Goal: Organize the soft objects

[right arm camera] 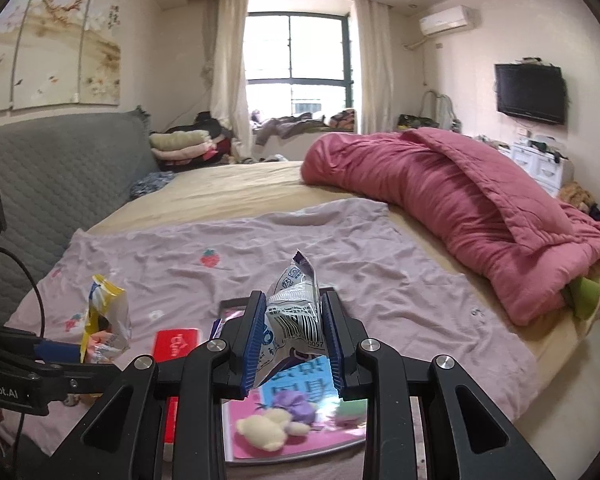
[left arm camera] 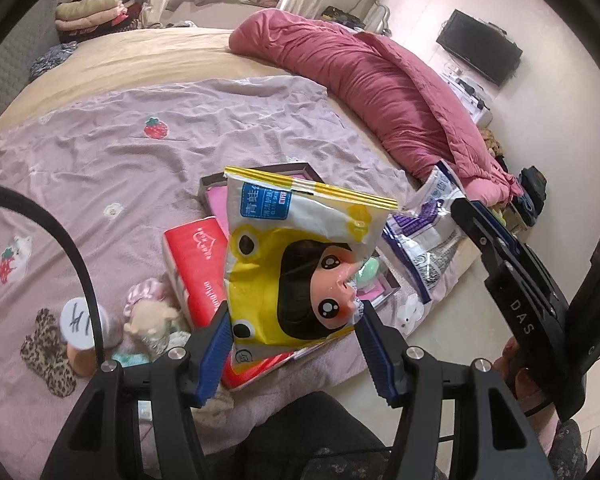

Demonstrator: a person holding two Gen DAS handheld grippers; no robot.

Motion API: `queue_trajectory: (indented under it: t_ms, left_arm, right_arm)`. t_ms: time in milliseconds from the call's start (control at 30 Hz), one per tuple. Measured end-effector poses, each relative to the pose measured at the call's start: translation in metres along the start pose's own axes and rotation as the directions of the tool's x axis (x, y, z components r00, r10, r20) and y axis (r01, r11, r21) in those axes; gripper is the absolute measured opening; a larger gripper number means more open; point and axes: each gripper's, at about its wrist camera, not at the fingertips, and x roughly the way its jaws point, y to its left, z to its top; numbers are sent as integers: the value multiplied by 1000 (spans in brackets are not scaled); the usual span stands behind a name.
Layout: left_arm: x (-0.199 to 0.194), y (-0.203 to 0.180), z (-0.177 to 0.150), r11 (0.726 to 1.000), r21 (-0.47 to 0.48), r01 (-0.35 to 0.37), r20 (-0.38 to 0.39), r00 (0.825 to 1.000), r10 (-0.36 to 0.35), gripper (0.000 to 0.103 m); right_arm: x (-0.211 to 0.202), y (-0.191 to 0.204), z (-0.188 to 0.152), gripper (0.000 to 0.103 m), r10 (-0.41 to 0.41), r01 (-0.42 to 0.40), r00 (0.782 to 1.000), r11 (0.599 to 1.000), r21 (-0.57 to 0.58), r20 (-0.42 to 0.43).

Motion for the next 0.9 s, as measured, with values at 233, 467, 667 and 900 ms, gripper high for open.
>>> queue_trajectory:
  t_ms: [233,467,667,900]
  left_arm:
    - [28,-14,9,1000,24,-11,-36,999,12,60]
    - [56,-29,15,998,55,-27,-70,997,31,60]
    - [77,-40,18,993,97,-67,-89,993,75,60]
    - [97,-47,20,987,130,-95,-103,989,109,60]
  right_arm:
    - [7,-26,-9,29,-40,40,999,999,16,-16]
    - [23,-43,-24,29,-58,60,997,997,41,-56]
    - [37,-56,-36,29,-65,70,994,995,66,-88]
    - [49,-62,-49,29,-66,76,990,994,80,-121]
